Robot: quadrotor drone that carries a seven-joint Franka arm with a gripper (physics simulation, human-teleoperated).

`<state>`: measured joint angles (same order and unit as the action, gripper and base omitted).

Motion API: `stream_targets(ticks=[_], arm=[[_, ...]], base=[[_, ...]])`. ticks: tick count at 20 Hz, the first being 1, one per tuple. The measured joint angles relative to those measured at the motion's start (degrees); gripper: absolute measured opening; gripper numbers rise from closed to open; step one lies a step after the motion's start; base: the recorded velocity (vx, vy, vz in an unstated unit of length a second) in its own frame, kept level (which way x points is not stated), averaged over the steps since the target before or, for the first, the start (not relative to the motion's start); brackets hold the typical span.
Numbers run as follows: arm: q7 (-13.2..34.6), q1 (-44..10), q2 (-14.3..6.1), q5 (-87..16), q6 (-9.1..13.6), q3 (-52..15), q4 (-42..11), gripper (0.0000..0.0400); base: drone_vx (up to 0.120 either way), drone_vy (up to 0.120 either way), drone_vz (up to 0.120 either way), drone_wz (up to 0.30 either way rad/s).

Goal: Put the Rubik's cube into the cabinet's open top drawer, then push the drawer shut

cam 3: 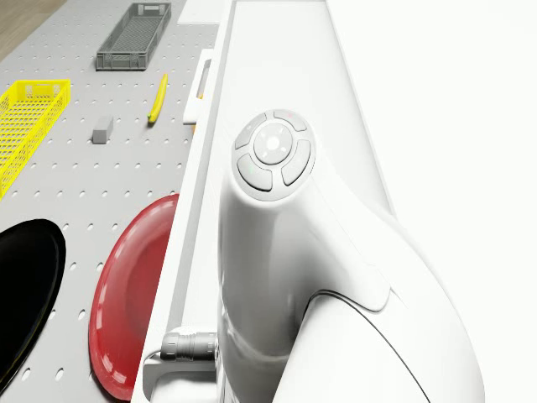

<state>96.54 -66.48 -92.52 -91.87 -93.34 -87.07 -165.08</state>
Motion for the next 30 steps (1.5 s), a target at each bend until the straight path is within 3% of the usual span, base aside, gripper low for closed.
stream_targets(ticks=[5, 9, 15, 30], arm=[[0.0, 0.0, -0.01, 0.0, -0.01, 0.0, 0.0, 0.0322], [0.0, 0.0, -0.01, 0.0, -0.01, 0.0, 0.0, 0.0322], [0.0, 0.0, -0.01, 0.01, -0.01, 0.0, 0.0, 0.0322], [0.0, 0.0, -0.02, 0.01, -0.02, 0.0, 0.0, 0.0322]], base=[[0.0, -0.12, -0.12, 0.0], [0.0, -0.02, 0.0, 0.0], [0.007, 0.0, 0.113, 0.0], [0.12, 0.0, 0.12, 0.0]])
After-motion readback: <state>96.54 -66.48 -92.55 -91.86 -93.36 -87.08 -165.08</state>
